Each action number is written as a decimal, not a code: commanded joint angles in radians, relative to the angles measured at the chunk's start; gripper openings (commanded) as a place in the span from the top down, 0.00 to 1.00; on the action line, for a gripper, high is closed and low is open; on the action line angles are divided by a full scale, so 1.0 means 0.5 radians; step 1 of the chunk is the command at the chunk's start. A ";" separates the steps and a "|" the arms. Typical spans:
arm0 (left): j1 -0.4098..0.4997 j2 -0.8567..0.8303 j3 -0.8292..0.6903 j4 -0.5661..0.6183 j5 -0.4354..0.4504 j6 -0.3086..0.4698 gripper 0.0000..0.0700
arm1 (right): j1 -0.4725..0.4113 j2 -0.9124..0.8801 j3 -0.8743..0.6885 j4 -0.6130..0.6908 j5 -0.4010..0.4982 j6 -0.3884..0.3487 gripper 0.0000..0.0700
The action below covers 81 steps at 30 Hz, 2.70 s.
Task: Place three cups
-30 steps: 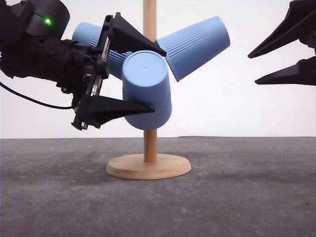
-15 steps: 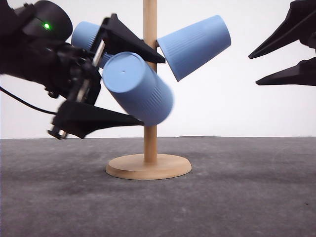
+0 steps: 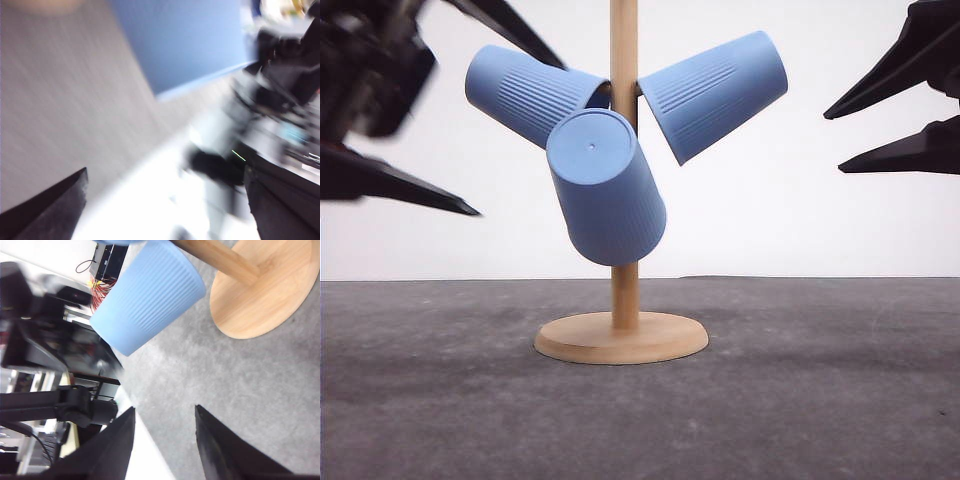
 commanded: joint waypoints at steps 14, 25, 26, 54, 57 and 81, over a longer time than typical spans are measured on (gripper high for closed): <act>0.520 -0.548 0.017 -0.068 -0.984 1.113 0.34 | 0.023 -0.012 0.052 0.025 1.535 -0.557 0.58; 0.599 -0.561 0.017 -0.157 -0.975 1.084 1.00 | 0.021 -0.021 0.060 0.091 1.624 -0.612 0.98; 0.599 -0.564 0.018 -0.170 -0.975 1.084 1.00 | 0.021 -0.021 0.060 0.076 1.604 -0.606 0.98; 0.642 -1.663 -1.043 0.658 -1.433 1.157 1.00 | 0.021 -0.021 0.060 0.158 1.559 -0.601 0.98; 0.660 -1.947 -1.221 0.644 -1.523 1.152 1.00 | 0.021 -0.021 0.060 0.163 1.559 -0.601 0.98; 0.666 -2.239 -1.516 0.703 -1.592 1.130 1.00 | 0.021 -0.020 0.060 0.267 1.558 -0.601 0.98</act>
